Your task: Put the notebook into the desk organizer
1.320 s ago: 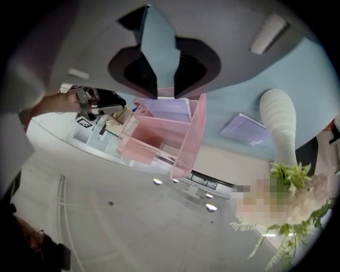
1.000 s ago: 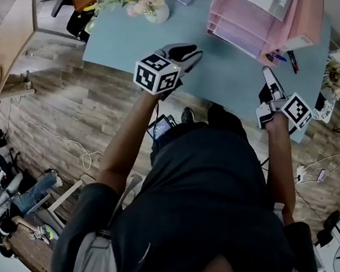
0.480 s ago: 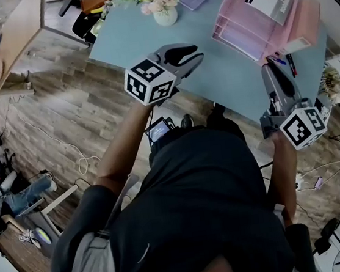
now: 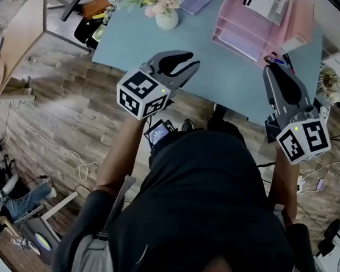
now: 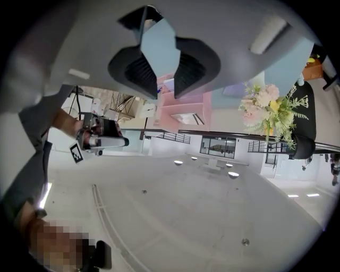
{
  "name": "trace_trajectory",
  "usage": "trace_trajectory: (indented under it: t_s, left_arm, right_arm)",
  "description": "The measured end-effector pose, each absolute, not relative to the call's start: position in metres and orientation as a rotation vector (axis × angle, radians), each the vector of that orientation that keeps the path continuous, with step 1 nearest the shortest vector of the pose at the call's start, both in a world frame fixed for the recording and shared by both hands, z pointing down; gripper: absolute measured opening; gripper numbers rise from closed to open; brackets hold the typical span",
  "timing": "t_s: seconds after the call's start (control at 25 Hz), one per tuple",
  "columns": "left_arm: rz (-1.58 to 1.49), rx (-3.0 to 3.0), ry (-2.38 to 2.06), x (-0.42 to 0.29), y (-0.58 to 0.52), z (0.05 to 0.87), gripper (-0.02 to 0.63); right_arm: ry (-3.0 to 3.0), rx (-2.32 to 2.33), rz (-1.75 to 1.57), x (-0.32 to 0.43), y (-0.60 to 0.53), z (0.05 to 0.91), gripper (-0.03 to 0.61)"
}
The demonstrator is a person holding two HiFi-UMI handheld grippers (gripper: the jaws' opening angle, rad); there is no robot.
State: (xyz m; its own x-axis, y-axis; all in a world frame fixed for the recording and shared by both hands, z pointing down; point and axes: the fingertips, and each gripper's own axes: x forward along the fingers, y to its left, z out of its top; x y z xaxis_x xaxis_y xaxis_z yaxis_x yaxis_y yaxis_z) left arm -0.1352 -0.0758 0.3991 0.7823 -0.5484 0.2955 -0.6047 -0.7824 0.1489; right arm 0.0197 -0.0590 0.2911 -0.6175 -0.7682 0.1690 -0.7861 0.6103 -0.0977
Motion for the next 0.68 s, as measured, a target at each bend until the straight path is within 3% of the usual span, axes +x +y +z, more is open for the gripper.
trace_trajectory:
  t_s: [0.68]
  left_arm:
    - [0.355, 2.737, -0.915, -0.142, -0.058, 0.399, 0.155]
  right_arm:
    - [-2.7, 1.359, 0.246, 0.024, -0.049, 0.293, 0.038]
